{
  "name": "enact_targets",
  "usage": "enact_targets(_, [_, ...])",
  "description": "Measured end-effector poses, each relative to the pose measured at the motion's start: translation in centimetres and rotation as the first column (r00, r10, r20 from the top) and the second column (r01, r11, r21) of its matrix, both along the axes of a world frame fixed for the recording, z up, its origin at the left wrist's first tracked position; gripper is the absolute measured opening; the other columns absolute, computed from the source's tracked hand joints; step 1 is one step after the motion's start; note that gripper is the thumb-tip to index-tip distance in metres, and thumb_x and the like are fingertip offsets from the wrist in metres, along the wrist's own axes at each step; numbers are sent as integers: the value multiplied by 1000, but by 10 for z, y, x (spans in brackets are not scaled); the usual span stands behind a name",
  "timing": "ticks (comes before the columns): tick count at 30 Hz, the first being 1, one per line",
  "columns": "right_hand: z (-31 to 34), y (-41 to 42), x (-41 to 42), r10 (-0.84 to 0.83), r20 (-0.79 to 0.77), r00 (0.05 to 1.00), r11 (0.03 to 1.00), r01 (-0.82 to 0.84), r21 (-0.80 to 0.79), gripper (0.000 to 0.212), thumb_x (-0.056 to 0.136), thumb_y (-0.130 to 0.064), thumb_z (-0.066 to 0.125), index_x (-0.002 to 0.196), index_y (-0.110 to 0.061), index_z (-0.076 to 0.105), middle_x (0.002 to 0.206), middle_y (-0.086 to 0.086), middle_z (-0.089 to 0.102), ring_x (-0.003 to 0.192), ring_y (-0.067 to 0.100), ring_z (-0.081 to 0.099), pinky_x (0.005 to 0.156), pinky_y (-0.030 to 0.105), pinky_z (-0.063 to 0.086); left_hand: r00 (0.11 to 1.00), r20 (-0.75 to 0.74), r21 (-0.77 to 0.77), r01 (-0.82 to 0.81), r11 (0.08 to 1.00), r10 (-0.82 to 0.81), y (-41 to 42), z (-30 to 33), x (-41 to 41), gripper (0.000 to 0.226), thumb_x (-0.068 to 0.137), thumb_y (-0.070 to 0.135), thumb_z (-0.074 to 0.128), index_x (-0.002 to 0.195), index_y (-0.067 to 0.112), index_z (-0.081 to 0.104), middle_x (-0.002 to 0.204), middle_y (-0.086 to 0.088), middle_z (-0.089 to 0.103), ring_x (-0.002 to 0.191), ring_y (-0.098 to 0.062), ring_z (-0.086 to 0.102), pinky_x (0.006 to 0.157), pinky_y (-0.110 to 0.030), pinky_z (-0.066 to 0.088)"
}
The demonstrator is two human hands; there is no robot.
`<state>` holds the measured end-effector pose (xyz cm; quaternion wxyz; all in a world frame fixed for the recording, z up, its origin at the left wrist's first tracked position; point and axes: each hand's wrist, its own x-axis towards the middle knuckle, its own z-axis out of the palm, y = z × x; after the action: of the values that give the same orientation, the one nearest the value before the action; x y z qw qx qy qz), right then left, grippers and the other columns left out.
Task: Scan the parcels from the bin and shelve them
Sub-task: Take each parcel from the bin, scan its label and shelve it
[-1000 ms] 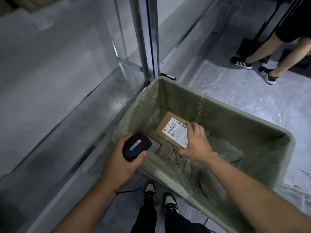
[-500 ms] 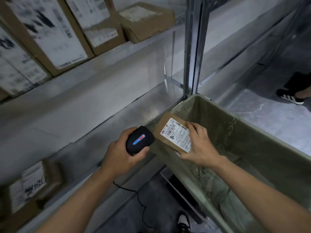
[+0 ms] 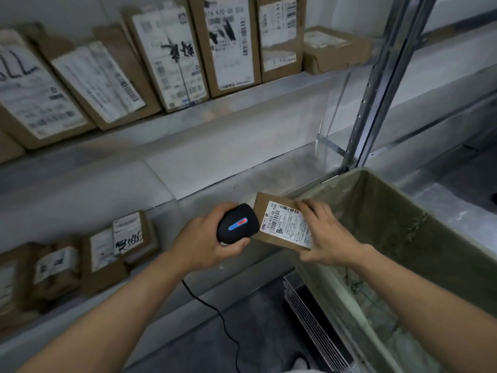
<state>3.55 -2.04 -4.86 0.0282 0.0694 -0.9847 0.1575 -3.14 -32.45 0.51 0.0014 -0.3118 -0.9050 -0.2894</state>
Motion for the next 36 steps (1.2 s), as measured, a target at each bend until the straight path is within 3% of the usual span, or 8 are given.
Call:
enact_targets(18, [15,-64,-7,105,12,994,994,-104,-41,122,66,-53,78,160,-14,10,156,3,19,144,24,17,120,37,23,972,-237,-114,-27,993,-1,-77,10,23,81,74,75,63,142,37,43,115,9,74,96,-23,73,77,-38,60])
enact_targets(29, [22,-78,-19,199,53,979,980,-199,9,122,69,-57,77,160,-20,4,158,-4,13,146,19,13,124,37,23,970,-220,-227,52,973,-103,-103,18,19,81,78,77,60,144,37,35,110,5,74,85,-16,72,68,-33,61])
enact_targets(36, [20,-90,-25,244,54,968,968,-246,37,121,70,-58,76,160,-21,4,158,-5,12,146,18,14,122,34,20,963,-225,-271,82,959,-146,-120,17,18,77,77,73,61,141,35,41,100,8,75,77,-17,72,64,-30,59])
